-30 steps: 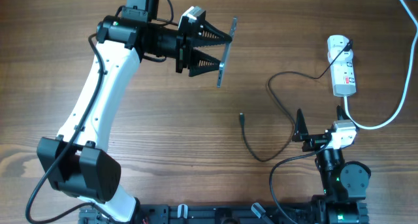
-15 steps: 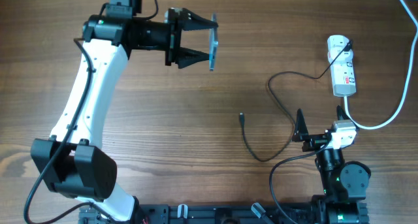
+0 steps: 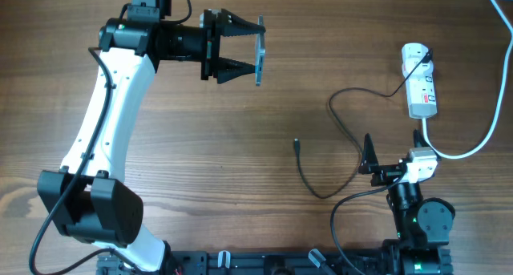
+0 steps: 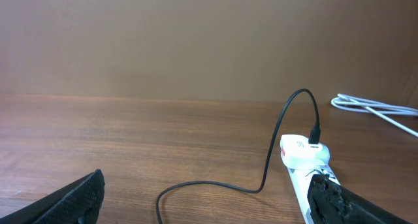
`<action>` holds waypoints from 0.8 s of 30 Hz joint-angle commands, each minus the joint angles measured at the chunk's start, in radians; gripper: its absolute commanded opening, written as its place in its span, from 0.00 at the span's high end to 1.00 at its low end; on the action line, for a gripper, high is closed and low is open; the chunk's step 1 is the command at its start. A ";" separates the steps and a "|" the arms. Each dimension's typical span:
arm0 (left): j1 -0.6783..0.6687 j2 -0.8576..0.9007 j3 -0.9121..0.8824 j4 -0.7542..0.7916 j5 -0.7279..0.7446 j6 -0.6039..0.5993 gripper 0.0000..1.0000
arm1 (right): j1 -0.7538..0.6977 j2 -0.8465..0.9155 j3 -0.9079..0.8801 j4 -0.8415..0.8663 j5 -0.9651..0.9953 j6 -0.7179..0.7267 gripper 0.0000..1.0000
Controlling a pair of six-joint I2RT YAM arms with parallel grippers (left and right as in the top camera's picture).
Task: Plug charger to phone and switch on socket
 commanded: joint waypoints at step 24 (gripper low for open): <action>0.029 -0.030 0.011 0.005 0.060 -0.055 0.39 | 0.005 -0.008 -0.001 0.001 0.010 -0.017 0.00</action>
